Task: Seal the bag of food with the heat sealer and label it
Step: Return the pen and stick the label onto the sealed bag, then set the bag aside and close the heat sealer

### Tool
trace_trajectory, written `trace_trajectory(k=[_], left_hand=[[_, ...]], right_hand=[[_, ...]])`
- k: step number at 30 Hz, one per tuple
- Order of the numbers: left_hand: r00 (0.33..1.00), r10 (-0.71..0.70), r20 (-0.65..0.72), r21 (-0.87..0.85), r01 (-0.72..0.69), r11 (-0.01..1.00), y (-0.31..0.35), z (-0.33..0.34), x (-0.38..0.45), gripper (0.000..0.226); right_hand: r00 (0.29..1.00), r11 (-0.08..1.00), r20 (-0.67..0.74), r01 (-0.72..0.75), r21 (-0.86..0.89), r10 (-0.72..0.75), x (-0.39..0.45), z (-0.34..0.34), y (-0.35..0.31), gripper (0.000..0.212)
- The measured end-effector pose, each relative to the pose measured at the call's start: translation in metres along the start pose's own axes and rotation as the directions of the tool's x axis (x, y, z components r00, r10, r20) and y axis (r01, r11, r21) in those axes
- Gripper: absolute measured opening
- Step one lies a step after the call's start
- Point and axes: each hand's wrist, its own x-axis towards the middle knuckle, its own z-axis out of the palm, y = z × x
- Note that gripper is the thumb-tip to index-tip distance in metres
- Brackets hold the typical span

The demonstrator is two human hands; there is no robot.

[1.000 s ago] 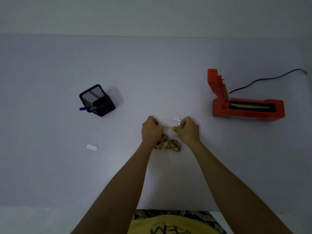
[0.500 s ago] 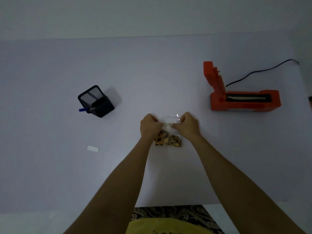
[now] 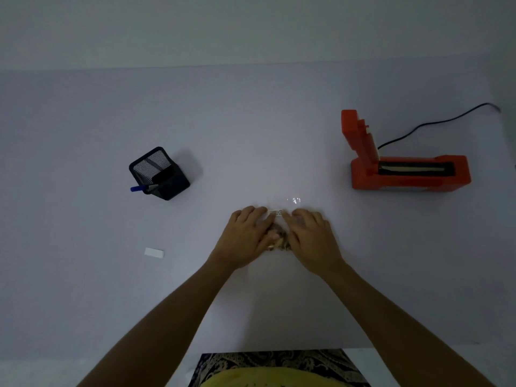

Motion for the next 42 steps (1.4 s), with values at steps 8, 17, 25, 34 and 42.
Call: trace_trajectory(k=[8, 17, 25, 34, 42], left_hand=[[0.999, 0.000, 0.045, 0.022, -0.001, 1.000, -0.005, -0.002, 0.004, 0.061], [0.943, -0.330, -0.049, -0.236, 0.310, 0.921, 0.012, -0.012, 0.002, 0.052], [0.665, -0.703, 0.252, -0.603, 0.676, 0.424, 0.029, -0.012, -0.004, 0.046], [0.686, -0.715, 0.131, -0.622, 0.619, 0.480, -0.020, -0.033, 0.045, 0.045], [0.660, -0.749, 0.064, -0.592, 0.629, 0.503, -0.087, -0.055, 0.111, 0.041]], right_hand=[[0.996, 0.990, 0.086, 0.019, -0.141, -0.007, 0.004, -0.002, 0.003, 0.050], [0.952, 0.863, 0.120, -0.305, 0.403, 0.281, 0.002, -0.015, 0.001, 0.058], [0.774, 0.537, 0.247, -0.596, 0.597, 0.583, -0.003, -0.008, -0.011, 0.044], [0.756, 0.425, 0.224, -0.556, 0.714, 0.615, 0.079, -0.002, -0.020, 0.035], [0.809, 0.517, 0.134, -0.483, 0.707, 0.572, 0.184, 0.001, -0.027, 0.040]])
